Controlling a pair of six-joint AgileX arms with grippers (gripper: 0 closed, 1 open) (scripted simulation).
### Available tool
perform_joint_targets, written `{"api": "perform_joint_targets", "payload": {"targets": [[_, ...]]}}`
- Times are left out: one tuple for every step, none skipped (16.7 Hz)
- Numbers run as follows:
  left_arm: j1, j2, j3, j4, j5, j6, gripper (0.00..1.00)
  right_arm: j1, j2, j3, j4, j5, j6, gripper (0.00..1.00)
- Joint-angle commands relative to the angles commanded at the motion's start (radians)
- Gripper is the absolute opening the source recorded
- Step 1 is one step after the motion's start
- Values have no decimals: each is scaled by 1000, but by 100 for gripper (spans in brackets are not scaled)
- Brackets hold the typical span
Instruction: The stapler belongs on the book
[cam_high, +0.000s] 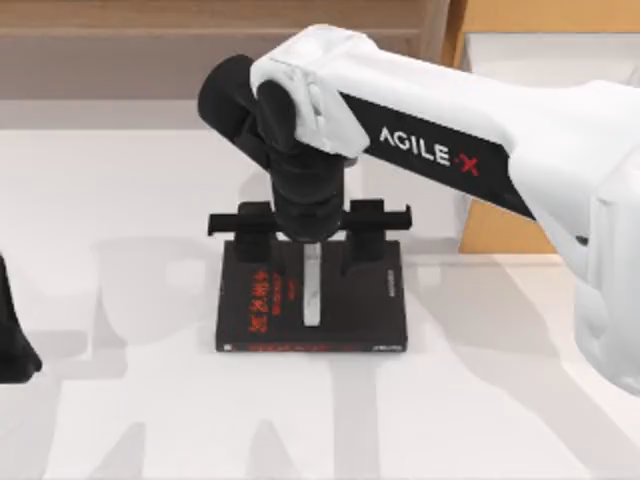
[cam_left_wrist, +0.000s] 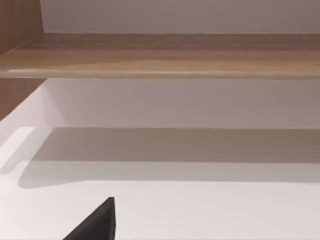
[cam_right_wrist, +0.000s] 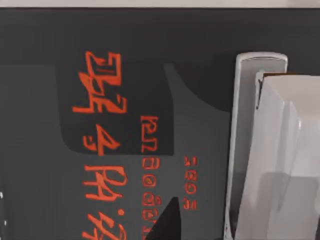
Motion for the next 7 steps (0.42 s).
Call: {"api": "perform_joint_targets", "payload": {"targets": [[0, 0, 0, 0, 0, 0, 100, 0, 0, 0, 0, 0, 0, 98], [0, 0, 0, 0, 0, 0, 100, 0, 0, 0, 0, 0, 0, 100], [0, 0, 0, 0, 0, 0, 100, 0, 0, 0, 0, 0, 0, 100], [0, 0, 0, 0, 0, 0, 100, 0, 0, 0, 0, 0, 0, 100], [0, 0, 0, 0, 0, 0, 100, 0, 0, 0, 0, 0, 0, 100], [0, 0, 0, 0, 0, 0, 100, 0, 0, 0, 0, 0, 0, 100], [0, 0, 0, 0, 0, 0, 100, 0, 0, 0, 0, 0, 0, 100]]}}
